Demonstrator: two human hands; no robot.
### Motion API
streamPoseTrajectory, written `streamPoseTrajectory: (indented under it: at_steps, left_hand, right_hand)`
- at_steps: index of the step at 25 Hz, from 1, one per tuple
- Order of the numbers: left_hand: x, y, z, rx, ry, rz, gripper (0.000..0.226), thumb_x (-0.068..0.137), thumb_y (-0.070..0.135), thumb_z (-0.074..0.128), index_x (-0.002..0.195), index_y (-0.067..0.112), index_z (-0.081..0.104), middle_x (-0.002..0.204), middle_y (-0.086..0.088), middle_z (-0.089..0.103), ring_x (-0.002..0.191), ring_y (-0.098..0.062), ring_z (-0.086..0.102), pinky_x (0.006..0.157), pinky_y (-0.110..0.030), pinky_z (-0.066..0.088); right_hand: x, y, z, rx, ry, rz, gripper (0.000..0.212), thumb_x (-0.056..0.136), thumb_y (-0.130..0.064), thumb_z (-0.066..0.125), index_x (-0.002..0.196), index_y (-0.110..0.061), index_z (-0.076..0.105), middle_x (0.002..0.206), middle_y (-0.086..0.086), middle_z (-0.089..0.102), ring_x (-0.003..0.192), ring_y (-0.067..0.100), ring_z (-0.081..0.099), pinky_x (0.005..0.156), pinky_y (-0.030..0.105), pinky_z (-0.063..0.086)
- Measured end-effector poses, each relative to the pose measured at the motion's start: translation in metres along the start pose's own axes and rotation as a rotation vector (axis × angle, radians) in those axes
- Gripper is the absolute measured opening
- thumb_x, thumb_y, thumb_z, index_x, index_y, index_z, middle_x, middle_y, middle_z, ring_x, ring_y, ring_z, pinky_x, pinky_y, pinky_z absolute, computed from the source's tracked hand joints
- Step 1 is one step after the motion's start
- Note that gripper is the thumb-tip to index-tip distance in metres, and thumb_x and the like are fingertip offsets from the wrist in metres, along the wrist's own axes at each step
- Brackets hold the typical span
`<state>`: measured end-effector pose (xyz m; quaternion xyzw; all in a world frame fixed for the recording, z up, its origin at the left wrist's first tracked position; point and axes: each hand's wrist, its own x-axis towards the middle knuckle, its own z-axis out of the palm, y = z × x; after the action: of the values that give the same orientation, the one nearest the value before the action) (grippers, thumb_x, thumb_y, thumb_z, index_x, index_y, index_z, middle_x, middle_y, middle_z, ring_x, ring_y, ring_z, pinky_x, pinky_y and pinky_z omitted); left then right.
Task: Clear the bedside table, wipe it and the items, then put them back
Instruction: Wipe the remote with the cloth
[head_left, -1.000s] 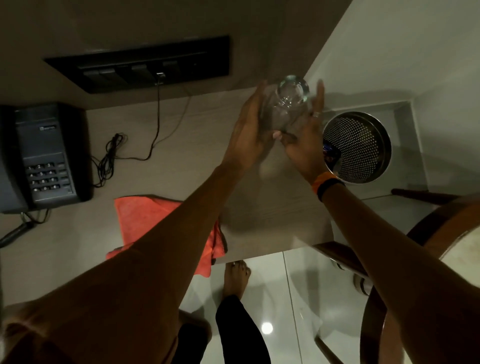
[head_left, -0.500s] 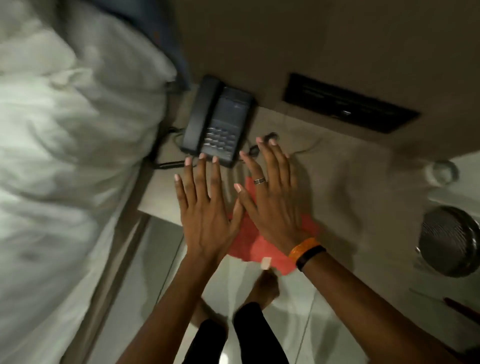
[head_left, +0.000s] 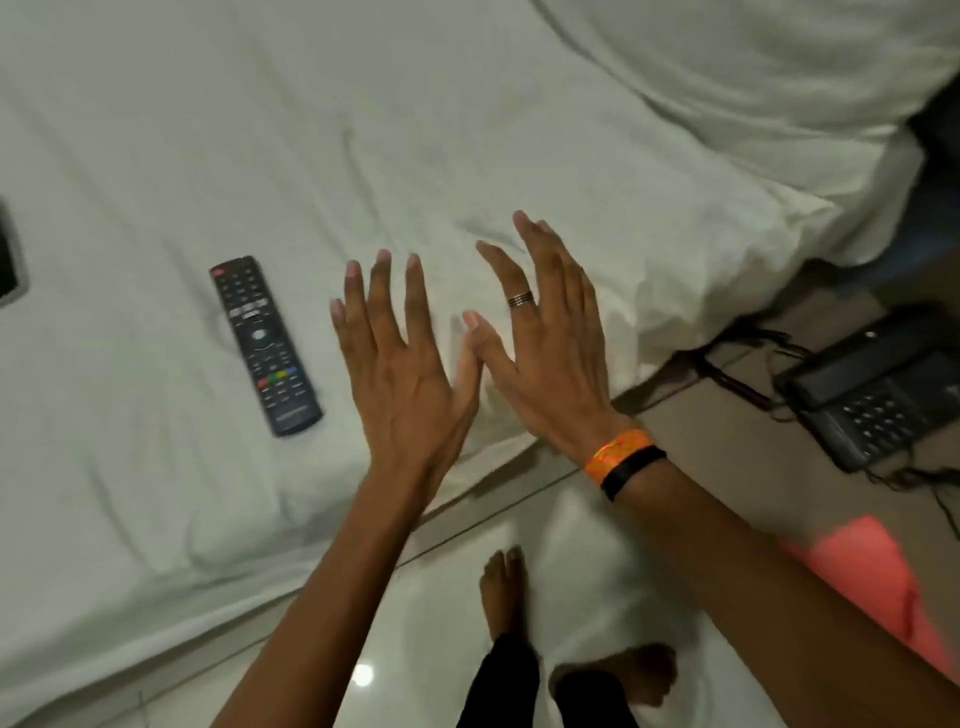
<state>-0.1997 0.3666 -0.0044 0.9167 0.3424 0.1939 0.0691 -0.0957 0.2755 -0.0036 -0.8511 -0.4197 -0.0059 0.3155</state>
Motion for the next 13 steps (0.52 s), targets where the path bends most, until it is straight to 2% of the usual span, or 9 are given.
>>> streamPoseTrajectory:
  at_steps: [3, 6, 9, 13]
  left_hand:
    - [0.012, -0.071, -0.017, 0.145, 0.026, -0.168, 0.066, 0.100, 0.043, 0.048, 0.156, 0.012, 0.032, 0.163, -0.017, 0.027, 0.153, -0.038, 0.018, 0.122, -0.056, 0.020]
    - [0.015, -0.115, -0.021, 0.212, -0.085, -0.380, 0.066, 0.093, 0.045, 0.056, 0.151, 0.020, 0.039, 0.159, -0.015, 0.032, 0.142, -0.041, 0.030, 0.108, -0.056, 0.036]
    - [0.014, -0.131, -0.013, 0.129, -0.216, -0.480, 0.066, 0.093, 0.045, 0.060, 0.151, 0.022, 0.039, 0.156, -0.016, 0.031, 0.132, -0.041, 0.035, 0.101, -0.053, 0.043]
    - [0.023, -0.142, -0.007, -0.008, -0.230, -0.523, 0.060, 0.096, 0.036, 0.056, 0.153, 0.029, 0.037, 0.150, -0.018, 0.041, 0.131, -0.039, 0.038, 0.102, -0.043, 0.038]
  right_hand:
    - [0.027, -0.051, 0.041, 0.034, -0.051, -0.069, 0.054, 0.103, -0.042, 0.045, 0.152, -0.021, 0.038, 0.165, 0.006, 0.027, 0.153, 0.024, 0.024, 0.122, 0.045, 0.027]
    - [0.039, -0.085, 0.075, 0.016, -0.101, -0.113, 0.053, 0.103, -0.037, 0.047, 0.153, -0.020, 0.038, 0.159, 0.007, 0.038, 0.147, 0.025, 0.036, 0.119, 0.044, 0.032]
    - [0.039, -0.097, 0.096, 0.011, -0.139, -0.130, 0.052, 0.102, -0.030, 0.050, 0.151, -0.018, 0.040, 0.154, 0.009, 0.045, 0.140, 0.028, 0.043, 0.115, 0.044, 0.037]
    - [0.030, -0.093, 0.105, 0.034, -0.208, -0.087, 0.052, 0.101, -0.028, 0.051, 0.151, -0.018, 0.040, 0.153, 0.009, 0.045, 0.139, 0.028, 0.043, 0.112, 0.045, 0.040]
